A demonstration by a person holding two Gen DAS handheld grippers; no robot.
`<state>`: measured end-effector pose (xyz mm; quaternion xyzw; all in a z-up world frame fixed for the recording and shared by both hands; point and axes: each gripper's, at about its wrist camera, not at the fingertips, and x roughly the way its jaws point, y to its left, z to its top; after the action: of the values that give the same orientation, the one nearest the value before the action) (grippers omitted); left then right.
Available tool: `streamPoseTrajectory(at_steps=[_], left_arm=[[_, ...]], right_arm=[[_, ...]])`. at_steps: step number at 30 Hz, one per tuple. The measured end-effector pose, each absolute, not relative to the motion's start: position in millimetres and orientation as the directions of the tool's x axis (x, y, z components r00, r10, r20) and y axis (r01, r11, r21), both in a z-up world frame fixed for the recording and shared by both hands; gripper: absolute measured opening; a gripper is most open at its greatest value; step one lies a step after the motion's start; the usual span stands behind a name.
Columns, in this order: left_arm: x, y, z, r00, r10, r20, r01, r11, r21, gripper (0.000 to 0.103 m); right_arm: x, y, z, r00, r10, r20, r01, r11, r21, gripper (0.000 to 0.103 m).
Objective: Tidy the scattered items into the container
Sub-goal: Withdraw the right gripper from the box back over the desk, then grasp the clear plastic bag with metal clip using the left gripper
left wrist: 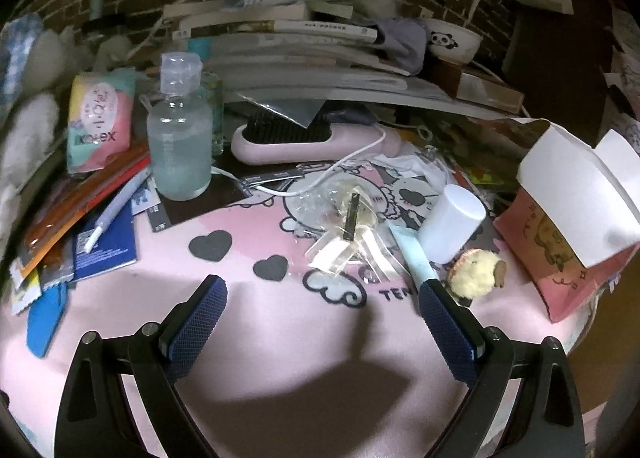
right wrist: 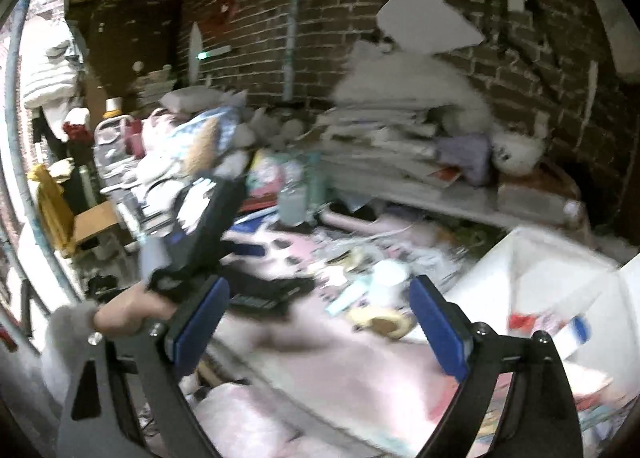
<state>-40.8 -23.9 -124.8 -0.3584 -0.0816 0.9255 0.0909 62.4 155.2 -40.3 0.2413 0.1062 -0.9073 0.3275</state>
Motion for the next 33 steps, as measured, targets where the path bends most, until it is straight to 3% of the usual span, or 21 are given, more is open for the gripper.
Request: streamPoseTrajectory(at_steps=[5,11,22,26,30,33], left_arm=[[-58.5,-17.8,-125.2,-0.704,0.274,-0.656,-0.137,-0.958,-0.253,0.096],[-81.9,-14.8,-121.4,-0.686,0.235,-0.688,-0.077,-0.965,-0.252,0.096],[-102.3,10.4,-127.2,-0.641,0.157,-0.751,-0.097,-0.988,-0.123,0.087],[-101.1,18.3,-128.4,-0.657,0.073,-0.751,-0.082,-0.996,-0.025,0.066],[-101.6,18.4,-127.3,-0.663,0.061,-0.746,-0.076,-0.997,-0.013,0.057],[-100.3,19.1,-125.8,-0.669,0.059,-0.741,-0.076,-0.997,-0.011,0.039]], right_arm=[[60.6,154.9,-70.9,-0.599,-0.566,-0.566,0.661,-0.749,0.049,0.091],[55.9,158.5,-91.9,-0.615,-0.511,-0.601,0.631,-0.776,0.015,0.091],[39.4,171.3,-100.1,-0.593,-0.522,-0.614,0.604,-0.792,0.089,0.091],[34.3,175.4,-101.9,-0.59,-0.519,-0.619,0.592,-0.799,0.106,0.091],[30.6,179.1,-104.0,-0.584,-0.519,-0.624,0.58,-0.805,0.126,0.091],[29.3,180.3,-105.8,-0.581,-0.519,-0.627,0.576,-0.806,0.133,0.091]])
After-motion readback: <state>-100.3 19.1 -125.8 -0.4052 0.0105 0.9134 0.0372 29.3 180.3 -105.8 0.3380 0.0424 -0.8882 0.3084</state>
